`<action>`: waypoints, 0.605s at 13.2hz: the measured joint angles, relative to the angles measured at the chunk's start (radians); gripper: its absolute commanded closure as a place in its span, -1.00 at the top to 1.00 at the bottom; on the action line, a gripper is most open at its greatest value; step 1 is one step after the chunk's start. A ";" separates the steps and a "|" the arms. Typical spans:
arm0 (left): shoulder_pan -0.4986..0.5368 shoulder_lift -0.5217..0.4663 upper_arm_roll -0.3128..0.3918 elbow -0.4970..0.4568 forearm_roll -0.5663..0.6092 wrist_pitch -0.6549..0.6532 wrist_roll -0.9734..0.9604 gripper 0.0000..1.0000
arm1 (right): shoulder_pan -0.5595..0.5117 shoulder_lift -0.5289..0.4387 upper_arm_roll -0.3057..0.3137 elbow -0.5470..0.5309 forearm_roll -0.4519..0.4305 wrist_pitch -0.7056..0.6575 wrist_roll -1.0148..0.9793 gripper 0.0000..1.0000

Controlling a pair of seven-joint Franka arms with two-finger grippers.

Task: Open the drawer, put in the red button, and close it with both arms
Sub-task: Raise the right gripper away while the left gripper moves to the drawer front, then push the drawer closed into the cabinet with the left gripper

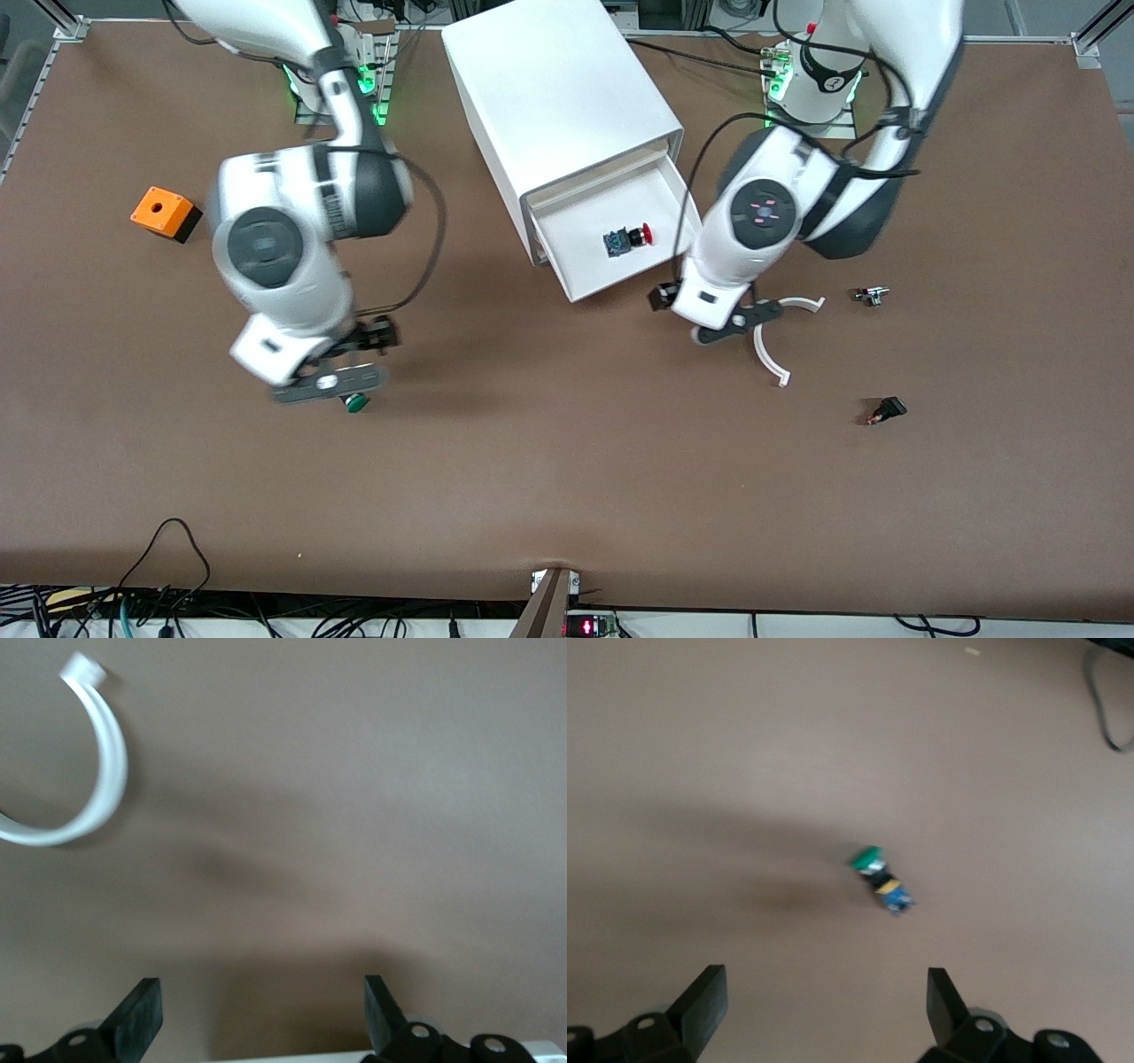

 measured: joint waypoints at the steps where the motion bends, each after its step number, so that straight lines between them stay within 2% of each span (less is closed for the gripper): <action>1: -0.021 0.010 0.000 -0.005 0.000 0.029 -0.026 1.00 | -0.060 -0.022 0.029 -0.007 0.001 -0.013 -0.001 1.00; 2: -0.032 0.016 0.000 -0.013 0.000 0.054 -0.037 1.00 | -0.134 -0.046 0.081 -0.012 0.002 -0.026 -0.002 1.00; 5: -0.034 0.020 0.003 -0.053 0.000 0.109 -0.040 1.00 | -0.425 -0.109 0.338 -0.018 0.001 -0.055 -0.002 1.00; 6: -0.035 0.020 0.003 -0.069 0.000 0.128 -0.040 1.00 | -0.506 -0.125 0.401 -0.019 0.001 -0.060 -0.006 1.00; 8: -0.041 0.020 -0.001 -0.093 0.000 0.144 -0.040 1.00 | -0.589 -0.162 0.441 -0.031 0.001 -0.065 -0.062 1.00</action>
